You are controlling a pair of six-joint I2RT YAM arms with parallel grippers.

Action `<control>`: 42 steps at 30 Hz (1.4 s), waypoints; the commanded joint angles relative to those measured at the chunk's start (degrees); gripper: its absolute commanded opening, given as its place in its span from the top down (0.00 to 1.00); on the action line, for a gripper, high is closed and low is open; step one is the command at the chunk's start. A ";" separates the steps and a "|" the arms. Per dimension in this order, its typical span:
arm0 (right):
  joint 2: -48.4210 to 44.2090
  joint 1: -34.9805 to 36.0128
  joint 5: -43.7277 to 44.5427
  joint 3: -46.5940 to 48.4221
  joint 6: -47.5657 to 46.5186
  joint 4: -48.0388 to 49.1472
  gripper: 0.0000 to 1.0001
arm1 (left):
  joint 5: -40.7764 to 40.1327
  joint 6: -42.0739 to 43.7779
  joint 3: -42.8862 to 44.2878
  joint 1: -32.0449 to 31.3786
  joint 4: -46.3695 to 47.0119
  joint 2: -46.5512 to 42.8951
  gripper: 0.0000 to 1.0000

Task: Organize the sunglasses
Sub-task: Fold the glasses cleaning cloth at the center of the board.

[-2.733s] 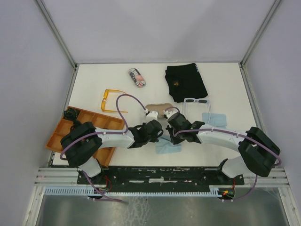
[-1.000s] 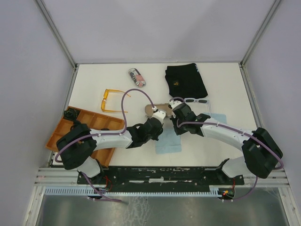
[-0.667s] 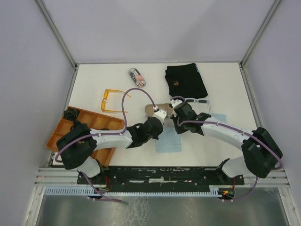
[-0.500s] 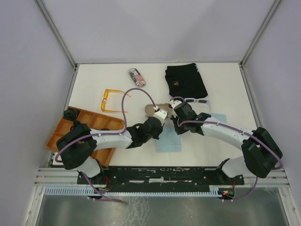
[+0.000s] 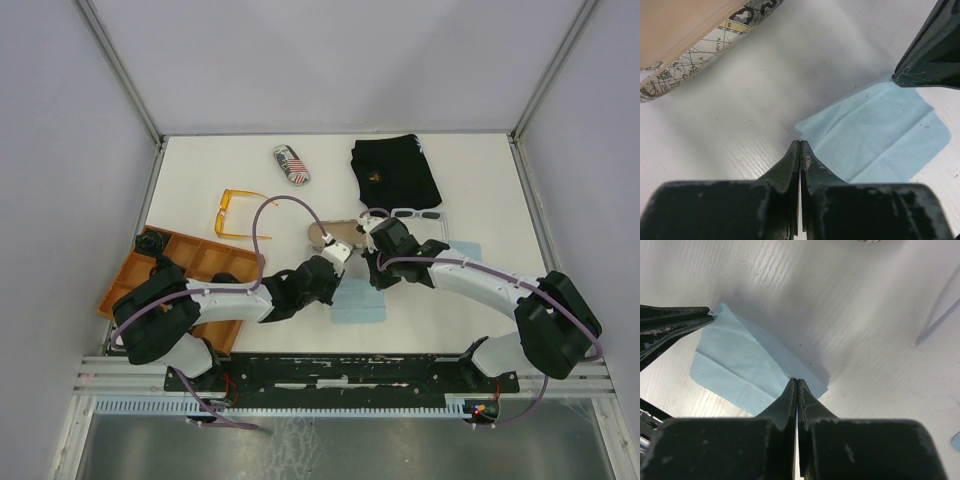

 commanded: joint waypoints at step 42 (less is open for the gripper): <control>-1.04 -0.16 -6.16 -1.37 0.94 -8.14 1.00 | 11.31 2.63 -6.76 -1.00 5.73 -7.12 0.97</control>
